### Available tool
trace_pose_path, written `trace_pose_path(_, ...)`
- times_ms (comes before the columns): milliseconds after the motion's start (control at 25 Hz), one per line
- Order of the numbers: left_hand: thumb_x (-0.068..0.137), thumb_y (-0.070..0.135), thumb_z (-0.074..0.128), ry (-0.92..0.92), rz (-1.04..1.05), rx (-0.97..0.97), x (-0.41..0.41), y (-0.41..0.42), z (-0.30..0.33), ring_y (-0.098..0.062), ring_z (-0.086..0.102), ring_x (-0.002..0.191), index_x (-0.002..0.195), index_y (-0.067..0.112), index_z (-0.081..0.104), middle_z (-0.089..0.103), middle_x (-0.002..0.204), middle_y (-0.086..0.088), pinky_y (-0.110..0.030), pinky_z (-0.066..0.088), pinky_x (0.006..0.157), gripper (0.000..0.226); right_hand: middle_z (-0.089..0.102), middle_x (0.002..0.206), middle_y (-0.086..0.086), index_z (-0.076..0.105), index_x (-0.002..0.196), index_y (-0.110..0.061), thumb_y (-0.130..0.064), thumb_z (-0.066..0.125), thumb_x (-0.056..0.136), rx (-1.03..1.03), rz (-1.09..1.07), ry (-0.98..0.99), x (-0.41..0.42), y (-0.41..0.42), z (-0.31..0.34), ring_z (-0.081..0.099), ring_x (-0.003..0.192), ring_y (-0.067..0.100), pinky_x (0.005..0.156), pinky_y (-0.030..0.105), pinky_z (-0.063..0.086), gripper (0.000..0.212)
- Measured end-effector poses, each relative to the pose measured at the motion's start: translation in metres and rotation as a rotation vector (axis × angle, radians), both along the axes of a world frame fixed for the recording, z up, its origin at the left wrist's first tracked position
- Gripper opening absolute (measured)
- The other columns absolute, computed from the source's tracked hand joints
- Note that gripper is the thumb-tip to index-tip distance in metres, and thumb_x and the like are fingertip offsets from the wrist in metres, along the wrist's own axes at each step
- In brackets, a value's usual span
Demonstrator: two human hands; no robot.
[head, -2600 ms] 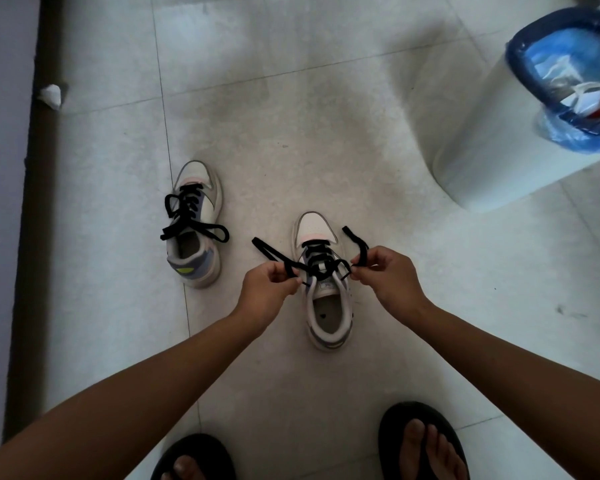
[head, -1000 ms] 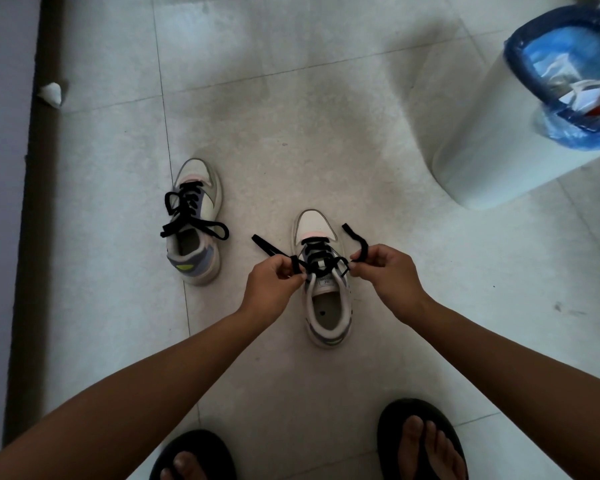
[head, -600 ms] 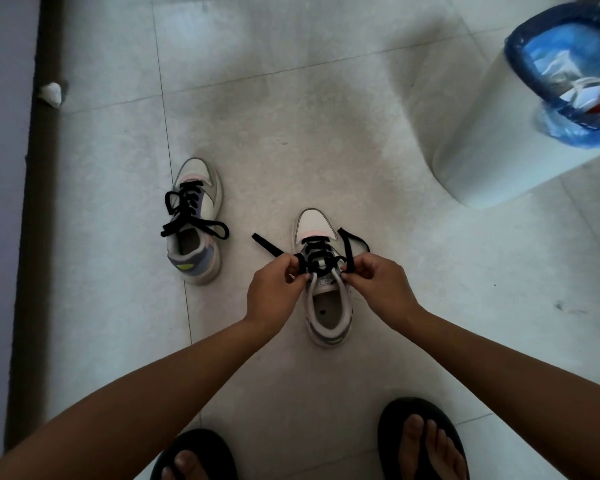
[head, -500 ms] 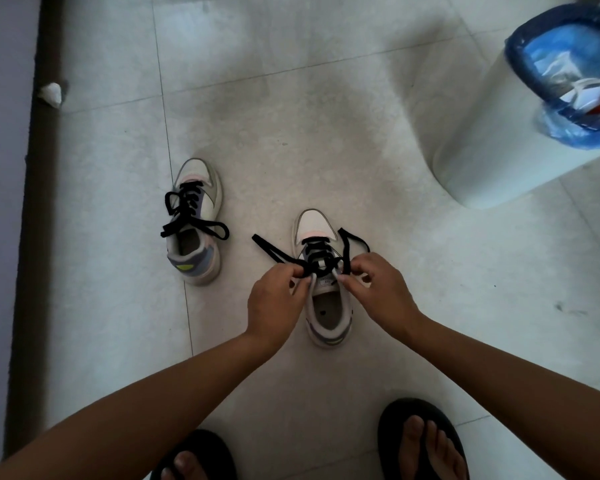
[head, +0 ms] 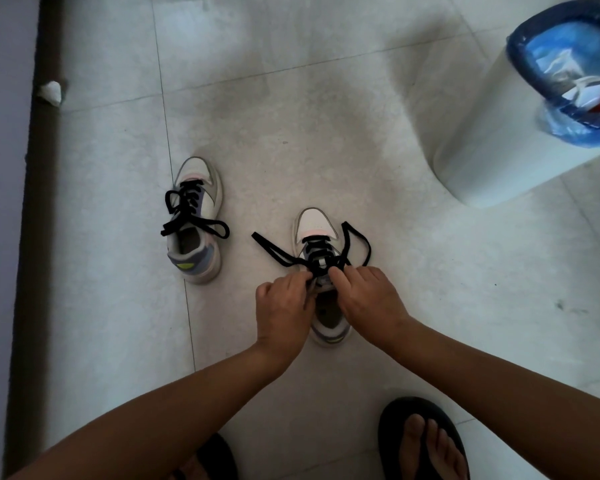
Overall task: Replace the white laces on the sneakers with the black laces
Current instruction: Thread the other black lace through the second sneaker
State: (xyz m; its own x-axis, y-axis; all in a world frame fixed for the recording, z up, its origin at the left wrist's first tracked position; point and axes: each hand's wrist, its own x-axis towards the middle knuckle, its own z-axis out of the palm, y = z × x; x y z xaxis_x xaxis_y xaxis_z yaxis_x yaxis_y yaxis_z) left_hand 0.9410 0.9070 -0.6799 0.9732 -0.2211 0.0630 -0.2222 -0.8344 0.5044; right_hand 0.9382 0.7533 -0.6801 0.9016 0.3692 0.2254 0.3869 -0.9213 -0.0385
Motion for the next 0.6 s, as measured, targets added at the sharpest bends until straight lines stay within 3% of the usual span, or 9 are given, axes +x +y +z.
trace_pose_path(120, 0.082, 0.017, 0.070, 0.113, 0.032, -0.042, 0.009, 0.002, 0.000, -0.017, 0.064, 0.080, 0.099, 0.013, 0.060, 0.068, 0.086, 0.001, -0.030, 0.039, 0.080, 0.020, 0.062, 0.063, 0.007, 0.071, 0.079, -0.008, -0.008, 0.083, 0.054, -0.081, 0.008, 0.068, 0.005, 0.006, 0.005, 0.060, 0.053, 0.022, 0.050, 0.027, 0.048, 0.028)
trace_pose_path(240, 0.082, 0.017, 0.070, 0.274, 0.140, -0.244, 0.012, 0.003, 0.000, -0.007, 0.058, 0.073, 0.092, 0.018, 0.050, 0.061, 0.081, 0.008, -0.014, 0.044, 0.068, 0.022, 0.062, 0.061, 0.007, 0.068, 0.068, -0.012, -0.009, 0.085, 0.048, -0.123, 0.060, 0.091, 0.016, 0.007, 0.010, 0.060, 0.052, 0.023, 0.049, 0.027, 0.047, 0.026)
trace_pose_path(440, 0.081, 0.015, 0.069, 0.460, 0.271, -0.340, 0.023, 0.000, 0.000, -0.001, 0.049, 0.060, 0.079, 0.024, 0.043, 0.052, 0.069, 0.011, -0.008, 0.040, 0.053, 0.028, 0.069, 0.099, 0.010, 0.071, 0.067, -0.017, -0.022, 0.081, 0.056, -0.244, 0.123, 0.127, 0.025, 0.010, 0.014, 0.066, 0.082, 0.022, 0.061, 0.031, 0.052, 0.016)
trace_pose_path(600, 0.079, 0.012, 0.071, 0.552, 0.328, -0.425, 0.028, -0.001, 0.002, -0.002, 0.047, 0.058, 0.074, 0.025, 0.044, 0.053, 0.069, 0.008, -0.004, 0.039, 0.049, 0.031, 0.068, 0.091, 0.012, 0.071, 0.075, -0.008, -0.008, 0.081, 0.059, -0.063, 0.253, 0.127, 0.025, 0.001, 0.011, 0.065, 0.075, 0.026, 0.056, 0.032, 0.052, 0.018)
